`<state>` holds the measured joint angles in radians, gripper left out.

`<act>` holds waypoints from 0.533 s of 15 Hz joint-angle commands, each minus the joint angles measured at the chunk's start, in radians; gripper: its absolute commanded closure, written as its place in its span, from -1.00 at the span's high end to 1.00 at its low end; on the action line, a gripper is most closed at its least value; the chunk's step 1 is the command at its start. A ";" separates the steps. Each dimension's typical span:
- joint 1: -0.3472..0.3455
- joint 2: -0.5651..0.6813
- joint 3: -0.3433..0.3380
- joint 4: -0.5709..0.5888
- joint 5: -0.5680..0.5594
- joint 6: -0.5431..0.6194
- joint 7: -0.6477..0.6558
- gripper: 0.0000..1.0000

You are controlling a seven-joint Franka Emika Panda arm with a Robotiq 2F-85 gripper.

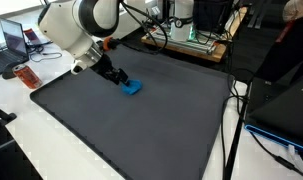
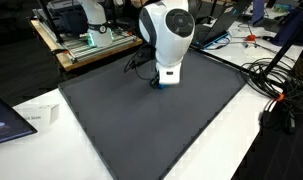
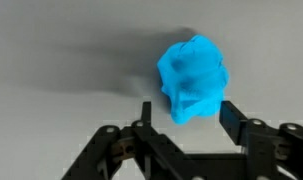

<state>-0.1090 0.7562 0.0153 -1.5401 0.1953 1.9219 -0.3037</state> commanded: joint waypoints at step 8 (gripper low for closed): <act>0.127 -0.127 -0.067 -0.102 -0.044 0.067 0.541 1.00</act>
<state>-0.0258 0.6808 -0.0206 -1.5820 0.1812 1.9762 0.0929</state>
